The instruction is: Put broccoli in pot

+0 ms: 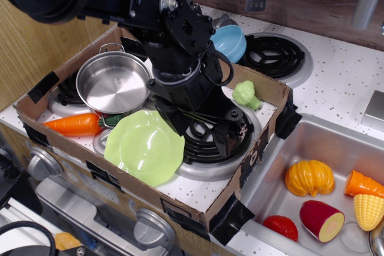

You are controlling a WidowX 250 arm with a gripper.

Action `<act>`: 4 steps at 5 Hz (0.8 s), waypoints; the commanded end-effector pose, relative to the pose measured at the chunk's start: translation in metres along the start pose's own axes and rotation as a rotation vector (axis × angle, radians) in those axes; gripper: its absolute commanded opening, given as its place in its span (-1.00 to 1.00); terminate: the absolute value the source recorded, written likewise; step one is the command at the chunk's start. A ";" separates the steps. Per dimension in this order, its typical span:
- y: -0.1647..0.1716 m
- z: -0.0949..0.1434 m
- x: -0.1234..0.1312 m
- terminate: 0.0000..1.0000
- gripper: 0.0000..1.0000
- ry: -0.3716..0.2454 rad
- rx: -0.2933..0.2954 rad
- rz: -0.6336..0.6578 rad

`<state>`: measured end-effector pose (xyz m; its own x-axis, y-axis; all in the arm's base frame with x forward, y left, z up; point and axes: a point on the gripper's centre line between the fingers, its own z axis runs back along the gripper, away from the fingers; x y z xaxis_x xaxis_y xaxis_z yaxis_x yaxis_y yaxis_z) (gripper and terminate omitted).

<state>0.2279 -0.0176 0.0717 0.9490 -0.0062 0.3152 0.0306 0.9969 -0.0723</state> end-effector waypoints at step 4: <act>0.015 -0.013 0.063 -1.00 1.00 0.017 0.065 -0.119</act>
<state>0.2864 -0.0060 0.0676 0.9583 -0.1209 0.2589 0.1204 0.9926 0.0180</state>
